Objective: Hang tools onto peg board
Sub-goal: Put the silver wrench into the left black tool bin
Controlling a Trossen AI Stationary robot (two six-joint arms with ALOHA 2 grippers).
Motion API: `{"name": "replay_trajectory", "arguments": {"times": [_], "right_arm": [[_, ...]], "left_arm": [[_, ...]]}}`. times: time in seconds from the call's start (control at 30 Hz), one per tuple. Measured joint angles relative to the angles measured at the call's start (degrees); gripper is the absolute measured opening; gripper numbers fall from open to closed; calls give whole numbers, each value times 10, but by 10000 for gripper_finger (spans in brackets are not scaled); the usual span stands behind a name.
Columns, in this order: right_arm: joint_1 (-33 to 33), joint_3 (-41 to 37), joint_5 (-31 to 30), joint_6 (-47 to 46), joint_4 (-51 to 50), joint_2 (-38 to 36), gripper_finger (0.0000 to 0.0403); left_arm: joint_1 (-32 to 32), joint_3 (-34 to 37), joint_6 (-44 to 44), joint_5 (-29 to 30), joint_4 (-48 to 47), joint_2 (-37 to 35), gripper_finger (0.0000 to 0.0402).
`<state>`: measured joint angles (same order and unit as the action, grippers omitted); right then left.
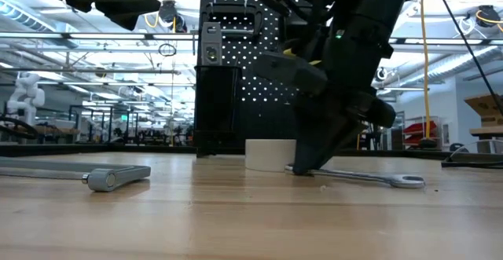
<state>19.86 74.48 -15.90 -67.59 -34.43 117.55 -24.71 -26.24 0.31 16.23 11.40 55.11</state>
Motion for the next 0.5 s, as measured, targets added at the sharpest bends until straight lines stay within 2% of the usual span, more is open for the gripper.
{"name": "replay_trajectory", "arguments": {"times": [0.3,0.5], "right_arm": [[0,0,11,-5,-48,-2,45],[3,-3,10,13,-49,-22,26]], "left_arm": [[0,0,0,0,0,0,127],[0,0,0,0,0,0,127]]}}
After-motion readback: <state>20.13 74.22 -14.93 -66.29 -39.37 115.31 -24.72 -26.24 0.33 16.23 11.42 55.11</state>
